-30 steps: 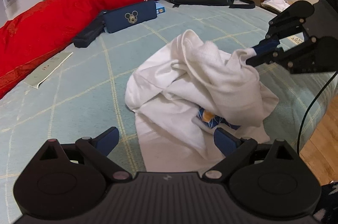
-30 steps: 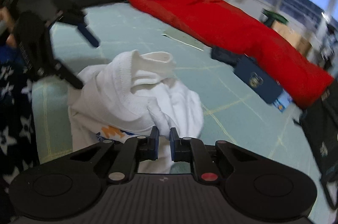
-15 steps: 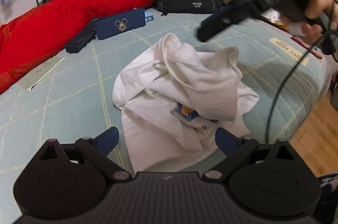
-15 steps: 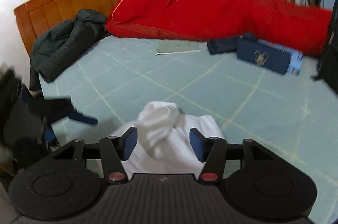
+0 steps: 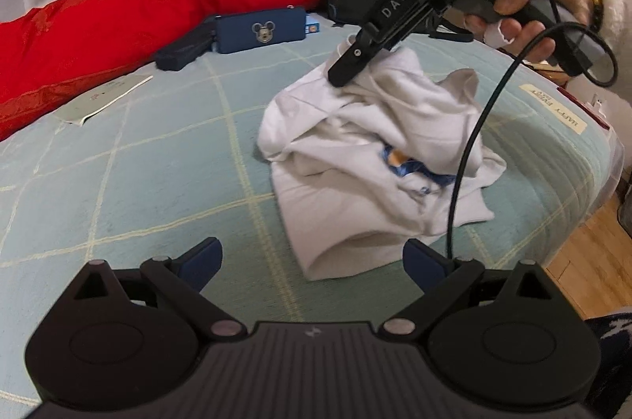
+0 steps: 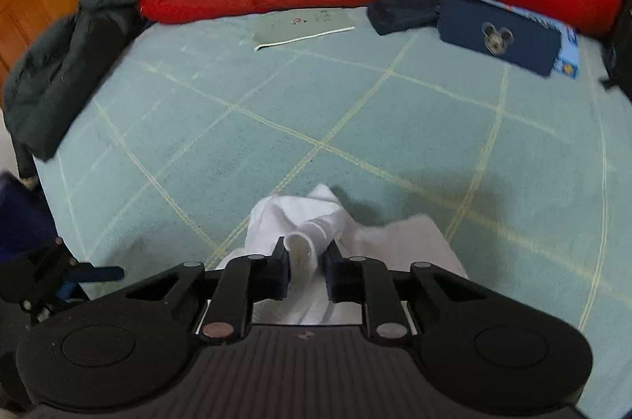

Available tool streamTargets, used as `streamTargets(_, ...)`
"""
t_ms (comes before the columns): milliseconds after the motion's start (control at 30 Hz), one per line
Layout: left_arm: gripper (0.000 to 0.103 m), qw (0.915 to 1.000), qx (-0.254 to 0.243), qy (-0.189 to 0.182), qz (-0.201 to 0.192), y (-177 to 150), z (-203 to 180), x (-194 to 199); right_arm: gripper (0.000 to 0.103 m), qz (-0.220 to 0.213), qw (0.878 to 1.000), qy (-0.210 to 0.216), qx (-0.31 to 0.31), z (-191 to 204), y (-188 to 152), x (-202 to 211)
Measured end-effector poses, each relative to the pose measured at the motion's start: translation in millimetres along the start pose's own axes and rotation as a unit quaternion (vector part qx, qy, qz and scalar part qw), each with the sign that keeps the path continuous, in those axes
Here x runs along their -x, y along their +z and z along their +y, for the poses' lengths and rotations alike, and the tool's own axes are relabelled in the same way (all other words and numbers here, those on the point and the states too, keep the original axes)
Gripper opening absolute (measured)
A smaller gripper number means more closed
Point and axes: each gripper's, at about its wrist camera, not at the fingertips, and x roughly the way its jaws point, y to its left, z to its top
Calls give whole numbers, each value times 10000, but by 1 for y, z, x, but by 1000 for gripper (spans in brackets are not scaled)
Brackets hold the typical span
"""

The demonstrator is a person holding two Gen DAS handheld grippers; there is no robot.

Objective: Fold clothes
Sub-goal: 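Grasp the sweatshirt cuff with the right tool and lift it, then shake the lifted sweatshirt with the right tool above the bed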

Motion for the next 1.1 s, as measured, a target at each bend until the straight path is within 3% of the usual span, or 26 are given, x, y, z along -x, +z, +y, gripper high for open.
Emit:
streamTargets(233,98,9999,139,26,-2,-3,18,-8,13,24,9966,-372,741,19,42,-16)
streamTargets(567,98,9994,310,155,19,-4,42,-16,11,99,9907,-508,1256,30,123,-73)
streamTargets(867,98,9991,369,201,27,5,61,-31,10,86,9930,-703,950,9,182,-128)
streamTargets(1100,98,9985,472,274,80,9,59,-36,13,385,9953,-661,595,-14,191,-163)
